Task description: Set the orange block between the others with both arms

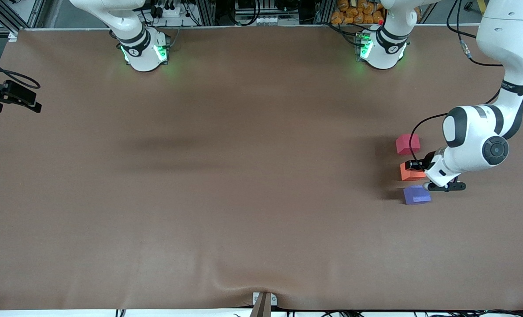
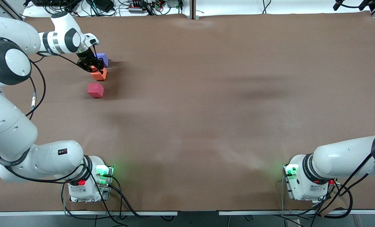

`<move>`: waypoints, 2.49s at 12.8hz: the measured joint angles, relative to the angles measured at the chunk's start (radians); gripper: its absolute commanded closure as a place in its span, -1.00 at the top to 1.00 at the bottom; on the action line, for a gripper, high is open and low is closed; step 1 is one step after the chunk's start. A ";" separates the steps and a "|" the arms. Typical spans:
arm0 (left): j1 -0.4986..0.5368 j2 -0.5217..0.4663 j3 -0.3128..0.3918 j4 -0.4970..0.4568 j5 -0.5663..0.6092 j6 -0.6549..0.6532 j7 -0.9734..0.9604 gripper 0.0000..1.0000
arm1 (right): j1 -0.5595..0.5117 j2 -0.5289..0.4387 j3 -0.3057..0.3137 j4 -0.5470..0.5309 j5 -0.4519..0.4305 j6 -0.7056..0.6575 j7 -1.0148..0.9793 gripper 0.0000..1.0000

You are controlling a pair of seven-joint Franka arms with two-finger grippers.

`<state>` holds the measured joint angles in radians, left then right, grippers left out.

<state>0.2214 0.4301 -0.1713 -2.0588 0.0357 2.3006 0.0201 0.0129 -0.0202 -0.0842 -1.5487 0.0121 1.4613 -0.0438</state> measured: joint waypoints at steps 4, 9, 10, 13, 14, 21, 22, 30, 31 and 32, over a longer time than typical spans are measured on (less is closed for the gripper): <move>0.000 0.004 0.000 -0.012 0.030 0.024 0.000 -0.63 | 0.000 0.000 0.000 0.000 0.000 0.000 0.000 1.00; 0.000 0.004 0.000 -0.012 0.031 0.025 0.000 0.99 | 0.000 0.000 0.000 0.000 0.000 0.000 0.000 1.00; 0.000 0.005 0.000 -0.012 0.031 0.025 0.000 1.00 | 0.000 0.000 0.000 0.000 0.000 0.000 0.000 1.00; 0.000 0.005 -0.002 -0.009 0.031 0.025 0.000 1.00 | 0.000 0.000 0.000 0.000 0.000 0.000 0.000 1.00; 0.000 0.003 -0.004 -0.004 0.031 0.028 0.000 1.00 | 0.000 0.000 0.000 0.000 0.000 0.000 0.000 1.00; 0.000 -0.170 -0.049 0.105 0.031 -0.146 -0.088 1.00 | 0.000 0.000 0.000 0.000 0.000 0.000 0.000 1.00; 0.000 -0.206 -0.057 0.111 0.031 -0.161 -0.105 1.00 | 0.000 0.000 0.000 0.000 0.000 0.000 0.000 1.00; 0.002 -0.383 -0.067 0.220 0.026 -0.356 -0.118 1.00 | 0.000 0.000 0.001 0.000 0.000 0.000 0.000 1.00; 0.002 -0.388 -0.068 0.273 0.025 -0.417 -0.118 1.00 | 0.000 0.000 0.001 0.000 0.000 0.000 0.000 1.00; 0.002 -0.391 -0.068 0.332 0.025 -0.478 -0.118 1.00 | 0.000 0.000 0.001 0.000 0.000 0.000 0.000 1.00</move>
<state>0.2237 0.0392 -0.2390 -1.7263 0.0610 1.8222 -0.0981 0.0130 -0.0202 -0.0835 -1.5483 0.0122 1.4613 -0.0443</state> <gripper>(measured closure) 0.000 0.000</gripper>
